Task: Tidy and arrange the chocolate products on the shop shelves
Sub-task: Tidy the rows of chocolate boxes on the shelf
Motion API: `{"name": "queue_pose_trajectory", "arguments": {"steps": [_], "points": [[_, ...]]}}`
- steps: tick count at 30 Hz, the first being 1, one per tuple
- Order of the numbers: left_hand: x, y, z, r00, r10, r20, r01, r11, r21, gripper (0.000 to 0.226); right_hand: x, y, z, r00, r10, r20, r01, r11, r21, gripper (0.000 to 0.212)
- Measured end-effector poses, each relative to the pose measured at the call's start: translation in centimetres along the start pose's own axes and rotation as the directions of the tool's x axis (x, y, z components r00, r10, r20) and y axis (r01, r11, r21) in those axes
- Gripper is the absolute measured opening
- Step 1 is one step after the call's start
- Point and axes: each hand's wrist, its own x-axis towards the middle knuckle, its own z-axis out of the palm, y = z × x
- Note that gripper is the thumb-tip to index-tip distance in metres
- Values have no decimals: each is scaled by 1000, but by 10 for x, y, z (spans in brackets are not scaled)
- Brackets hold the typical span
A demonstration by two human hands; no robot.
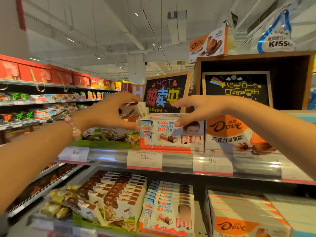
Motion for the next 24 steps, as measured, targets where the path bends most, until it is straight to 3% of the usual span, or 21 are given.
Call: {"name": "queue_pose_trajectory", "arguments": {"steps": [4, 9, 13, 16, 19, 24], "points": [[-22, -28, -7, 997, -66, -37, 64, 997, -32, 74, 20, -34, 14, 956, -203, -214, 226, 970, 92, 76], [-37, -65, -14, 997, -80, 23, 79, 996, 34, 64, 48, -76, 35, 872, -371, -318, 380, 924, -37, 60], [-32, -84, -19, 994, -64, 94, 60, 997, 40, 60, 72, -85, 44, 919, -297, -259, 260, 951, -170, 62], [-22, -94, -19, 988, -71, 137, 68, 997, 28, 67, 87, -88, 40, 940, -209, -269, 188, 977, -103, 57], [-5, -101, -17, 989, -34, 141, 31, 999, 22, 58, 101, -89, 32, 961, -109, -254, 108, 994, -18, 43], [12, -105, -12, 954, 2, 300, 15, 999, -52, 71, 113, -88, 30, 993, 13, -117, 1, 994, 113, 30]]}}
